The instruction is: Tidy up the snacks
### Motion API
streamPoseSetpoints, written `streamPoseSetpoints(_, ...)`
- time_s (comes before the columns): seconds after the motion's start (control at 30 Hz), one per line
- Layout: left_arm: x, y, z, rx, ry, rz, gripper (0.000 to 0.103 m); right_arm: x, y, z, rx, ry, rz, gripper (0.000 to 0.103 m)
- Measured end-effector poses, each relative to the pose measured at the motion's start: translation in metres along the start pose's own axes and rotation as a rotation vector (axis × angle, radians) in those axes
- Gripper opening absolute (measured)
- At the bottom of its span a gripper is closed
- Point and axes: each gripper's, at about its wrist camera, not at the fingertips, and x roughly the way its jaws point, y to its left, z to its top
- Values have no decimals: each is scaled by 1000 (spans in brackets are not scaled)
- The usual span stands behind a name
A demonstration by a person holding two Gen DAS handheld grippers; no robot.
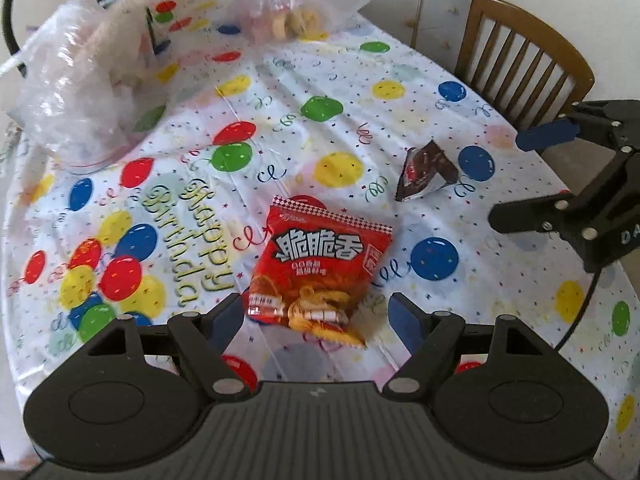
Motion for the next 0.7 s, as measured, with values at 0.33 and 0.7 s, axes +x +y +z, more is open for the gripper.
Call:
streamPoseSetpoints(0.33,45,-2,14,92,63,7,79,50,-24,17,23,25,-25,102)
streamPoseSetpoints(0.7,68,0,21,75,79,23,84,90,-31,26,47,34,-56,95)
